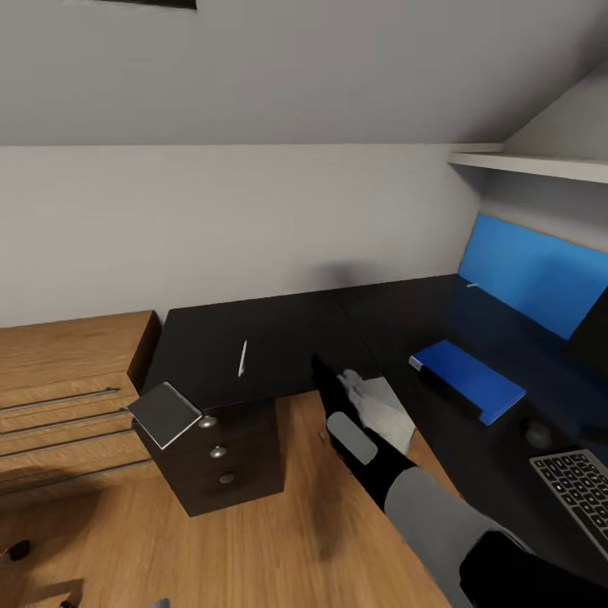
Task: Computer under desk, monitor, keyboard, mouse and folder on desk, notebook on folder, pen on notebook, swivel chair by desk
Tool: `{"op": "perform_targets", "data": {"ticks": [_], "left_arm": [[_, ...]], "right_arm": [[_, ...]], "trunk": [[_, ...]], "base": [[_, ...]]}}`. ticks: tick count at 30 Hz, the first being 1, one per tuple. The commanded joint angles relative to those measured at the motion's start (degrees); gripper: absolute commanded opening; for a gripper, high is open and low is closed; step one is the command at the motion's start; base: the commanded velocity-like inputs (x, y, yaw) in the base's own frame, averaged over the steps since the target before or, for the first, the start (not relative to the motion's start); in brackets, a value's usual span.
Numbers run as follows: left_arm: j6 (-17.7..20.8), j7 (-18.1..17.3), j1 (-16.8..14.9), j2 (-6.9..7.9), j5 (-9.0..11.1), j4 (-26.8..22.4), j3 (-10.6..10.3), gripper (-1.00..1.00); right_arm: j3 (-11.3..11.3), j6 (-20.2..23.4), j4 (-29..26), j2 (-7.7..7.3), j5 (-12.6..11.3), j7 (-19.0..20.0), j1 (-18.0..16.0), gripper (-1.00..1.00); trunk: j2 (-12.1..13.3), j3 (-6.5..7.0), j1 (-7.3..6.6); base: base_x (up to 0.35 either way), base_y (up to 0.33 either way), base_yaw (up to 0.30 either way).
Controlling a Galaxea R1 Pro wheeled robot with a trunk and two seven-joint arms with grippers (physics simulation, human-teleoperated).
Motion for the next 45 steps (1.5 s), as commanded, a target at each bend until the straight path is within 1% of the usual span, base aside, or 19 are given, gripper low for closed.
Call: {"op": "perform_targets", "data": {"ticks": [1,3,8,10,12,15,16,17,22,28,45], "left_arm": [[-0.3,0.0,0.0,0.00,0.6,0.0,-0.1,1.00],[-0.3,-0.1,0.0,-0.01,0.6,0.0,-0.1,1.00],[-0.3,-0.1,0.0,-0.01,0.6,0.0,-0.1,1.00],[-0.3,-0.1,0.0,-0.01,0.6,0.0,-0.1,1.00],[-0.3,-0.1,0.0,-0.01,0.6,0.0,-0.1,1.00],[-0.3,-0.1,0.0,-0.01,0.6,0.0,-0.1,1.00],[-0.3,-0.1,0.0,-0.01,0.6,0.0,-0.1,1.00],[-0.3,-0.2,0.0,-0.01,0.6,0.1,-0.1,1.00],[-0.3,-0.3,0.0,0.00,0.6,0.1,-0.1,1.00],[-0.1,-0.3,0.0,-0.01,0.6,0.1,-0.1,1.00],[-0.2,-0.4,0.0,-0.15,0.5,0.1,-0.2,1.00]], "right_arm": [[6.4,-0.4,-1.4,0.00,-0.4,-0.4,-0.1,1.00],[9.2,-0.4,-2.0,0.00,-0.5,-0.4,0.0,1.00],[10.4,-0.4,-2.3,0.00,-0.6,-0.4,0.0,1.00],[10.6,-0.5,-2.4,0.00,-0.6,-0.1,0.0,1.00],[10.8,-0.6,-2.4,0.00,-0.6,2.0,0.1,1.00],[10.8,-0.7,-2.6,0.00,-0.6,2.9,0.4,1.00],[10.8,-0.7,-3.1,0.00,-0.5,3.2,0.8,1.00],[10.8,-0.9,-6.0,0.00,-0.5,4.3,2.3,1.00],[10.9,-1.1,-6.5,0.00,-0.4,6.7,3.3,1.00],[11.0,-1.1,-6.5,0.00,-0.4,6.9,3.5,1.00],[11.7,-0.9,-6.3,0.00,-0.4,6.8,3.6,1.00]], "trunk": [[0.0,-0.05,0.00],[0.0,-0.05,0.00],[0.0,-0.05,0.00],[0.0,-0.05,0.00],[0.0,-0.05,0.00],[0.0,-0.05,0.00],[0.0,-0.05,0.00],[0.0,-0.05,0.00],[0.0,-0.03,0.00],[0.0,0.12,0.00],[0.0,0.17,0.00]], "base": [[0.000,0.000,0.002],[0.000,0.000,0.001],[0.000,0.000,0.000],[0.000,0.000,0.000],[0.000,0.000,0.000],[0.000,0.000,0.000],[0.000,0.000,0.000],[0.000,0.000,0.000],[-0.109,0.093,0.029],[-0.125,0.095,0.199],[-0.007,0.005,0.240]]}}
